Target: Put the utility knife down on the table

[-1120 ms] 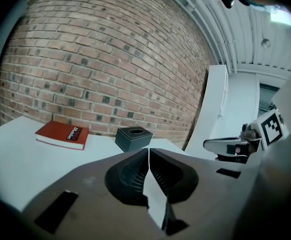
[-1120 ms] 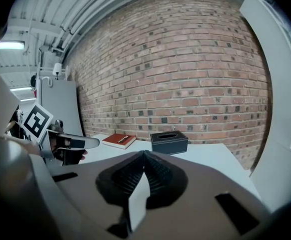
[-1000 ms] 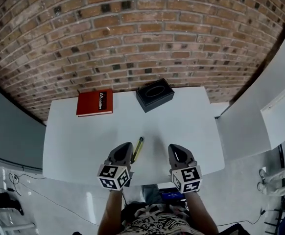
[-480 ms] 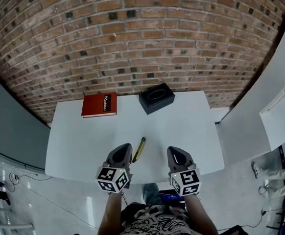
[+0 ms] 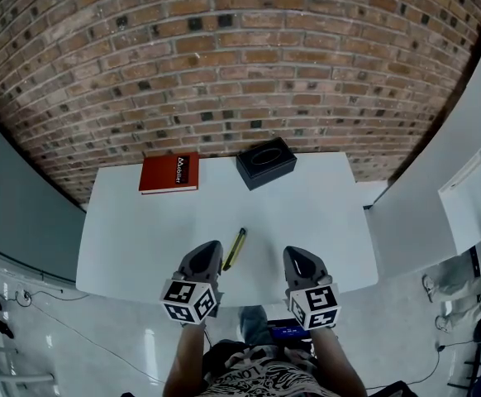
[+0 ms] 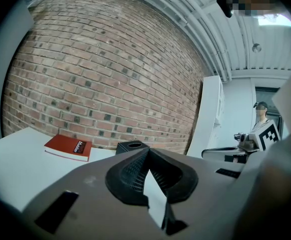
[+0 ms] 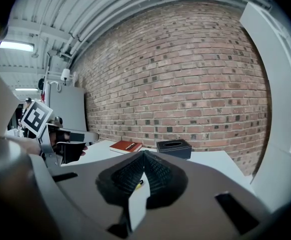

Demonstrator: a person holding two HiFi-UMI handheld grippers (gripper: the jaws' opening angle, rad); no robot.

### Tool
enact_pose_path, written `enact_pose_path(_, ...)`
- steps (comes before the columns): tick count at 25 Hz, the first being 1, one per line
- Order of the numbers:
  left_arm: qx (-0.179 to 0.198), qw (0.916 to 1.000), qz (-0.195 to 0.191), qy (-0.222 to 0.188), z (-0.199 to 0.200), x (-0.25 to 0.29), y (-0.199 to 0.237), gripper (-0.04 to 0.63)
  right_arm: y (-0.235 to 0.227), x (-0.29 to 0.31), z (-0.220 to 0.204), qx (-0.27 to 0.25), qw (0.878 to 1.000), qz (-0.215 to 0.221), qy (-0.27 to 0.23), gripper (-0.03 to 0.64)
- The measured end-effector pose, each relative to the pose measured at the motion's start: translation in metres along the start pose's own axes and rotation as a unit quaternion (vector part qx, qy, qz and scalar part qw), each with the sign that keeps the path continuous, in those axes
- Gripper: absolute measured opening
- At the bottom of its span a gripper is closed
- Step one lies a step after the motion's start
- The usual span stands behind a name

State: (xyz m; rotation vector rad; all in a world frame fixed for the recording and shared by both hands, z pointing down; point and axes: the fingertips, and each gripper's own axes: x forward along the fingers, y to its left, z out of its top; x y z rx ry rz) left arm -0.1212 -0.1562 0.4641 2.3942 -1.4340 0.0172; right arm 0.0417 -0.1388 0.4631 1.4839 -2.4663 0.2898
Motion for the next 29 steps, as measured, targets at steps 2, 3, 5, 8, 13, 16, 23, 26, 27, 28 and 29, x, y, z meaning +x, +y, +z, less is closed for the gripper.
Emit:
enact_pose_path(2, 0.001, 1.0000, 0.000, 0.000, 0.000, 0.000, 0.000, 0.015, 0.001, 0.000, 0.000, -0.001, 1.000, 0.002, 0.000, 0.000)
enact_pose_path(3, 0.001, 1.0000, 0.000, 0.000, 0.000, -0.001, 0.001, 0.015, 0.002, 0.000, 0.000, -0.003, 1.000, 0.002, 0.000, 0.000)
enact_pose_path(5, 0.002, 1.0000, 0.000, -0.001, -0.001, -0.001, 0.002, 0.015, 0.001, 0.000, -0.002, -0.006, 1.000, -0.001, 0.002, 0.000)
enact_pose_path(8, 0.000, 1.0000, 0.002, -0.001, -0.003, -0.001, 0.004, 0.015, -0.002, -0.001, -0.004, -0.005, 1.000, -0.004, 0.003, 0.000)
enact_pose_path(13, -0.001, 1.0000, 0.005, -0.001, -0.006, -0.001, 0.007, 0.015, -0.003, -0.001, -0.005, 0.000, 1.000, -0.004, 0.002, 0.000)
enact_pose_path(16, -0.003, 1.0000, 0.006, 0.000, -0.006, -0.002, 0.009, 0.015, -0.001, -0.001, -0.004, 0.003, 1.000, -0.002, 0.002, 0.000)
enact_pose_path(23, -0.007, 0.9999, 0.008, 0.002, -0.006, -0.002, 0.013, 0.015, -0.002, 0.000, -0.005, 0.007, 1.000, -0.002, 0.004, 0.000)
enact_pose_path(26, -0.008, 0.9999, 0.008, 0.003, -0.007, -0.002, 0.014, 0.015, -0.002, 0.001, -0.005, 0.008, 1.000, -0.003, 0.005, 0.000)
enact_pose_path(27, -0.008, 0.9999, 0.008, 0.003, -0.007, -0.001, 0.014, 0.015, -0.002, 0.001, -0.005, 0.009, 1.000, -0.003, 0.005, 0.000)
enact_pose_path(28, -0.008, 0.9999, 0.007, 0.004, -0.007, -0.001, 0.014, 0.015, -0.002, 0.002, -0.005, 0.009, 1.000, -0.004, 0.005, 0.000)
enact_pose_path(29, -0.008, 0.9999, 0.007, 0.004, -0.007, -0.001, 0.015, 0.015, -0.002, 0.002, -0.004, 0.009, 1.000, -0.004, 0.006, 0.000)
